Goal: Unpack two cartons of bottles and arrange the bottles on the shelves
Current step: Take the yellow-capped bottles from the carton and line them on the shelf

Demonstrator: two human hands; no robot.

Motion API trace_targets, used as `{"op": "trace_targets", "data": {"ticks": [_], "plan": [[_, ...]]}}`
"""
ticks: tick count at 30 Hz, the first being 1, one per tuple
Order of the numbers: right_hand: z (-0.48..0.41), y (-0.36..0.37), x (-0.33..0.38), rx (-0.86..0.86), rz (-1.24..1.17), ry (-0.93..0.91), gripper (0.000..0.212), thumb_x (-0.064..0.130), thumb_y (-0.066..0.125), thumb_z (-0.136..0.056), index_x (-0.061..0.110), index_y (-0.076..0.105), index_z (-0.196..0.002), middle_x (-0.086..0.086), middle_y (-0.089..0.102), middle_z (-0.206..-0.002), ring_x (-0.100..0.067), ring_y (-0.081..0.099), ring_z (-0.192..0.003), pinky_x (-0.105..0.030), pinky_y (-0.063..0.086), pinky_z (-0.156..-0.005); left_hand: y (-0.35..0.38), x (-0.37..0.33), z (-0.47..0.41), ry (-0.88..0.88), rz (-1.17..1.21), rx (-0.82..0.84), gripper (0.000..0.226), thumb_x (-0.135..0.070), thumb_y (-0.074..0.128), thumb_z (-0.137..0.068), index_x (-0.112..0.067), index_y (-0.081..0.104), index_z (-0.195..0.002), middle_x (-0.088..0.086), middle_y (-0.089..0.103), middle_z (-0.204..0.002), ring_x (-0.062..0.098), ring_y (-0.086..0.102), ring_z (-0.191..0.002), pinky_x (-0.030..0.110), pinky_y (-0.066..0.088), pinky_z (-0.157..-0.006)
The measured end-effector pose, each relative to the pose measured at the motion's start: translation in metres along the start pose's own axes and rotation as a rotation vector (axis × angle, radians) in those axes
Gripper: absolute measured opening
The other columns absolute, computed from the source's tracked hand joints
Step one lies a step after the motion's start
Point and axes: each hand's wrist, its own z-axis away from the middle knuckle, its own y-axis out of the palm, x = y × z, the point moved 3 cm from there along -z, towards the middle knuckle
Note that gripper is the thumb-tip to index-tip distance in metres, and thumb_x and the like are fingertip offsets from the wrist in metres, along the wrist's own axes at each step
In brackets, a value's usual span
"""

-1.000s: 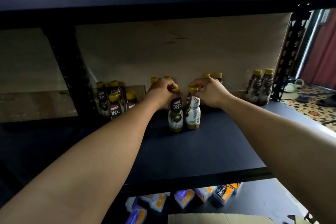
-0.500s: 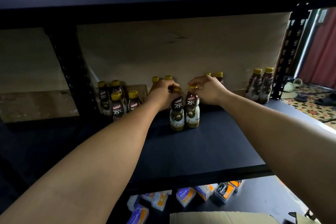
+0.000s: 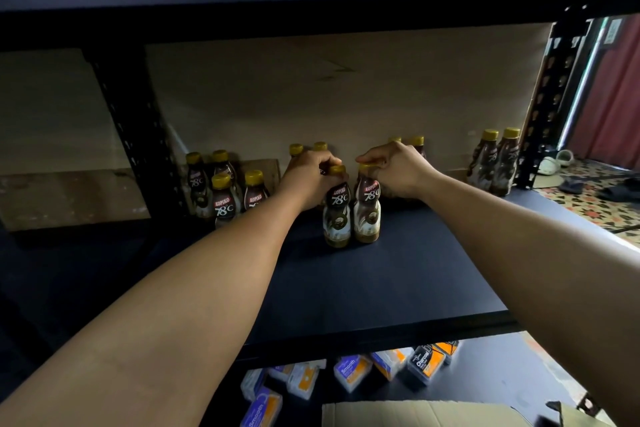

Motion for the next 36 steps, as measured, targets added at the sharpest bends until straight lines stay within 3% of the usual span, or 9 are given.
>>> {"op": "trace_targets", "data": {"ticks": [7, 13, 20, 29, 33, 36], "plan": [[0.002, 0.001, -0.002, 0.025, -0.012, -0.010, 0.029, 0.028, 0.066, -0.098, 0.029, 0.071, -0.127, 0.009, 0.068, -0.120, -0.002, 0.050, -0.102, 0.011, 0.026, -0.061, -0.001, -0.003, 0.001, -0.004, -0.008, -0.001, 0.028, -0.035, 0.075, -0.087, -0.031, 0.069, -0.114, -0.009, 0.065, -0.113, 0.000, 0.056, -0.087, 0.015, 0.040, -0.062], [0.001, 0.002, -0.002, 0.031, -0.007, -0.007, 0.025, 0.029, 0.069, -0.095, 0.029, 0.073, -0.120, 0.019, 0.061, -0.089, -0.001, 0.053, -0.084, 0.006, 0.031, -0.060, 0.001, 0.002, 0.000, 0.002, -0.024, -0.014, 0.028, -0.039, 0.075, -0.088, -0.032, 0.069, -0.114, -0.009, 0.066, -0.114, 0.010, 0.060, -0.099, 0.026, 0.048, -0.082], [-0.003, 0.004, -0.002, 0.014, -0.009, -0.009, 0.024, 0.032, 0.074, -0.092, 0.032, 0.074, -0.115, 0.012, 0.068, -0.108, -0.004, 0.057, -0.094, 0.000, 0.034, -0.061, 0.000, 0.001, 0.001, -0.003, 0.005, 0.001, 0.028, -0.033, 0.076, -0.087, -0.031, 0.068, -0.113, -0.008, 0.065, -0.115, 0.012, 0.061, -0.104, 0.028, 0.048, -0.090], [-0.003, 0.005, -0.007, -0.019, -0.025, 0.022, 0.028, 0.034, 0.077, -0.087, 0.031, 0.074, -0.115, 0.006, 0.072, -0.107, -0.008, 0.059, -0.091, 0.000, 0.033, -0.059, 0.000, 0.000, 0.001, -0.011, 0.008, -0.024, 0.026, -0.034, 0.078, -0.085, -0.033, 0.068, -0.109, -0.011, 0.063, -0.110, 0.010, 0.059, -0.100, 0.023, 0.044, -0.084], [-0.004, 0.004, -0.009, -0.007, -0.030, 0.007, 0.026, 0.032, 0.076, -0.089, 0.030, 0.074, -0.115, 0.008, 0.070, -0.107, -0.007, 0.057, -0.093, 0.001, 0.034, -0.059, -0.001, -0.003, 0.001, 0.003, -0.011, -0.023, 0.028, -0.034, 0.077, -0.086, -0.031, 0.068, -0.112, -0.012, 0.061, -0.107, 0.004, 0.056, -0.090, 0.012, 0.038, -0.067], [-0.004, 0.004, -0.011, -0.011, -0.043, -0.002, 0.027, 0.031, 0.076, -0.090, 0.029, 0.074, -0.117, 0.009, 0.067, -0.106, -0.007, 0.055, -0.094, 0.004, 0.033, -0.059, 0.000, -0.003, -0.001, 0.004, -0.006, -0.007, 0.027, -0.033, 0.076, -0.087, -0.030, 0.068, -0.113, -0.011, 0.062, -0.109, 0.001, 0.054, -0.086, 0.012, 0.037, -0.063]]}}
